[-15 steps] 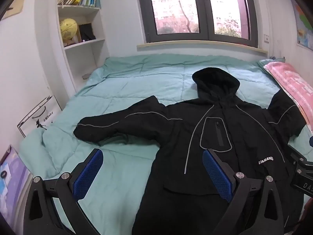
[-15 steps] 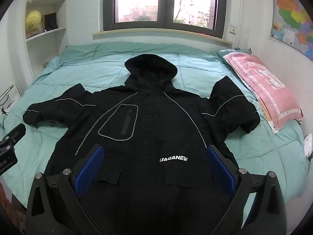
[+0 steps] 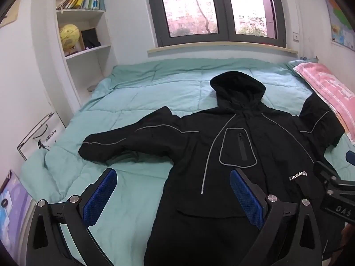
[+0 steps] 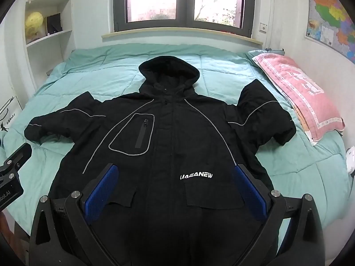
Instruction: Fold large clothes
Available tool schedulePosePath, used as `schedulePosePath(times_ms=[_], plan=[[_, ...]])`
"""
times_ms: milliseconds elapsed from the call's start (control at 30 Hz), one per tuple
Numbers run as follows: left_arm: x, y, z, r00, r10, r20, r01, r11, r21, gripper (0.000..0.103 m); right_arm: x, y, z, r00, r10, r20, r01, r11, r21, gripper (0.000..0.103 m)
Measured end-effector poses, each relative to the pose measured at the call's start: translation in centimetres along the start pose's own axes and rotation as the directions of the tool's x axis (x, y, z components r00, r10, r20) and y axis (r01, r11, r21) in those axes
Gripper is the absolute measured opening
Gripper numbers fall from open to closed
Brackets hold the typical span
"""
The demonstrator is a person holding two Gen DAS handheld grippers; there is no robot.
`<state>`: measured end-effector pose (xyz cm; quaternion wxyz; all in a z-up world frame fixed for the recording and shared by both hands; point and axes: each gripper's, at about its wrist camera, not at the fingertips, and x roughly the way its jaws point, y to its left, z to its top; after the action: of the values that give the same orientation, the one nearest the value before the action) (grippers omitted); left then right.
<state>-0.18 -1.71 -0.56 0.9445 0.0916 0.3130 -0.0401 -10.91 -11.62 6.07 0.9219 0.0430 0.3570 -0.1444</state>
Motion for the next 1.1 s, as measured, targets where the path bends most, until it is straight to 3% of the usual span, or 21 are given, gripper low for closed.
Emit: schedulePosePath(times_ms=[467, 667, 1100], plan=[[0.1, -0.4, -0.3, 1.0, -0.009, -0.004, 0.009, 1.0, -0.002, 0.101, 1.3, 0.4, -0.8, 0.999, -0.004, -0.044, 0.003, 1.0, -0.01, 0.103], [0.2, -0.1, -0.5, 1.0, -0.011, -0.006, 0.011, 1.0, -0.012, 0.101, 2.0, 0.5, -1.1, 0.994, 0.065, -0.091, -0.064, 0.998, 0.014, 0.103], [1.2, 0.5, -1.3, 0.999, -0.021, -0.037, 0.02, 0.999, -0.034, 0.101, 3.9, 1.0, -2.0, 0.984, 0.085, -0.155, -0.079, 0.996, 0.045, 0.103]])
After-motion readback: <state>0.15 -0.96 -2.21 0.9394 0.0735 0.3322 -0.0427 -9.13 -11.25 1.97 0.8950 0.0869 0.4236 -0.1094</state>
